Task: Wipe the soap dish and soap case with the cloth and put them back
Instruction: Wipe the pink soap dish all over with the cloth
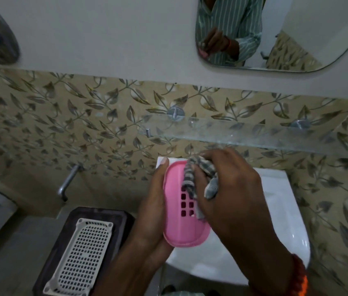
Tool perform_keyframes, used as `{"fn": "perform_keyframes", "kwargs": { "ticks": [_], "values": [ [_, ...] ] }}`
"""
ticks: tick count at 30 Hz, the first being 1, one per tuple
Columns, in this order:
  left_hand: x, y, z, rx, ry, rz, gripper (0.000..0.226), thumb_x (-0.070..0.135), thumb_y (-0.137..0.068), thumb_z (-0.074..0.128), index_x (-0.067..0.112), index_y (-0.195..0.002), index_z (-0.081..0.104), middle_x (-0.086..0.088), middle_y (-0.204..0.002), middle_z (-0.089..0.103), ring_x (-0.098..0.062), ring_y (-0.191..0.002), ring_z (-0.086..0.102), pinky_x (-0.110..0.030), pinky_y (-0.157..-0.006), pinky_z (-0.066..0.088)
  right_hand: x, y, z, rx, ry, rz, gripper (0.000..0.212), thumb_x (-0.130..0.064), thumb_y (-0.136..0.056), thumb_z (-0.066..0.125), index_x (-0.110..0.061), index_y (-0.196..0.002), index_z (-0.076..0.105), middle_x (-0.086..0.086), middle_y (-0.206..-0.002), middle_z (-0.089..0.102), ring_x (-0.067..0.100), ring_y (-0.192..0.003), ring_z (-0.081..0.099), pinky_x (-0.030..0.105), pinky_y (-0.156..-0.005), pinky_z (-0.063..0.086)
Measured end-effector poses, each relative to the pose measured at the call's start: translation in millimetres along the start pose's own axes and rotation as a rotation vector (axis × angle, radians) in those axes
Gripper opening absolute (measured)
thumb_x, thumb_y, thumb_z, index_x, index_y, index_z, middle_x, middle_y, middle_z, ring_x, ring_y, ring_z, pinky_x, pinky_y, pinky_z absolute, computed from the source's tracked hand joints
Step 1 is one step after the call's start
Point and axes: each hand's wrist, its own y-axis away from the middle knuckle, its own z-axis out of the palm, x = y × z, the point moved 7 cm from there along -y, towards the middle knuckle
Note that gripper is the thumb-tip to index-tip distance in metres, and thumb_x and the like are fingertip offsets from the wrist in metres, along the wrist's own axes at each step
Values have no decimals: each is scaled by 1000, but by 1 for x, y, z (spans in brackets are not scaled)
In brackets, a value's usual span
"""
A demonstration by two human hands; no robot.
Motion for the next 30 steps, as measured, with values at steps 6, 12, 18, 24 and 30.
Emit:
{"fn": "perform_keyframes", "kwargs": {
  "ticks": [6,12,18,24,30],
  "values": [
    [20,-6,-6,76,88,25,75,76,-78,56,12,-109,82,-18,-108,78,-28,-91,74,-44,-86,60,-4,40,7,-168,-185,-5,20,-22,-77,77,-25,-85,59,-13,-83,63,0,-75,61,23,-67,54],
    [-6,-1,6,-67,230,-107,67,64,-87,60,2,-76,83,-14,-75,78,-22,-69,78,-29,-62,63,-27,24,8,-170,-189,-191,34,-14,-75,76,-21,-104,60,-5,-99,58,10,-82,57,19,-70,50],
    [4,3,3,-16,9,5,64,72,-77,54,23,-104,84,-12,-106,81,-24,-92,79,-39,-75,64,7,15,-3,-62,-13,-8,29,-13,-79,76,-18,-97,55,-5,-92,54,8,-73,53,16,-60,49],
    [-3,-5,5,11,69,-80,74,71,-87,51,6,-101,84,-18,-87,80,-27,-73,78,-34,-62,63,-13,31,-1,-145,-109,-141,39,-10,-67,83,-15,-104,68,-1,-97,67,10,-82,63,22,-77,56],
    [-8,-6,19,-3,-9,-37,58,65,-81,60,20,-109,82,-16,-116,78,-26,-100,78,-37,-78,64,3,2,-13,14,-125,-22,20,-14,-81,77,-15,-97,66,-4,-91,64,8,-82,58,23,-75,53]
  ]
}}
